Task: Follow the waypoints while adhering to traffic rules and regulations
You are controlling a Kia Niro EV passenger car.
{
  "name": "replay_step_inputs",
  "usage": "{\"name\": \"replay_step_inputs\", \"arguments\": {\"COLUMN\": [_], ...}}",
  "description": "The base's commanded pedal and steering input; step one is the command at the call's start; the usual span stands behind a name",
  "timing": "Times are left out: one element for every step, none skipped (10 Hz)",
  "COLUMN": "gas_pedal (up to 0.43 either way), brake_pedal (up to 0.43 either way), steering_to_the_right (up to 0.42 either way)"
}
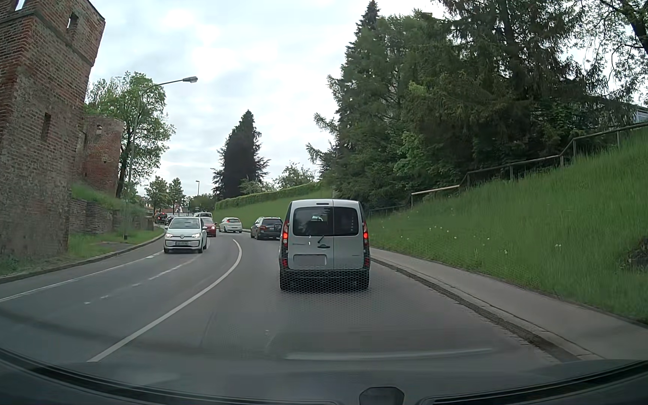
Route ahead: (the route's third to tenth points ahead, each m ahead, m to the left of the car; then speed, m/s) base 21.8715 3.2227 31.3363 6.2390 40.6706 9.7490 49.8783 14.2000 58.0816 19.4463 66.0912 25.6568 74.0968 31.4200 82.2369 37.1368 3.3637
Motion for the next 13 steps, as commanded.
{"name": "replay_step_inputs", "arguments": {"gas_pedal": [0.087,0.087,0.087,0.087,0.087,0.087,0.087,0.087,0.087,0.087,0.087,0.087,0.087], "brake_pedal": [0.0,0.0,0.0,0.0,0.0,0.0,0.0,0.0,0.0,0.0,0.0,0.0,0.0], "steering_to_the_right": [-0.021,-0.022,-0.023,-0.024,-0.025,-0.025,-0.025,-0.025,-0.026,-0.029,-0.033,-0.036,-0.037]}}
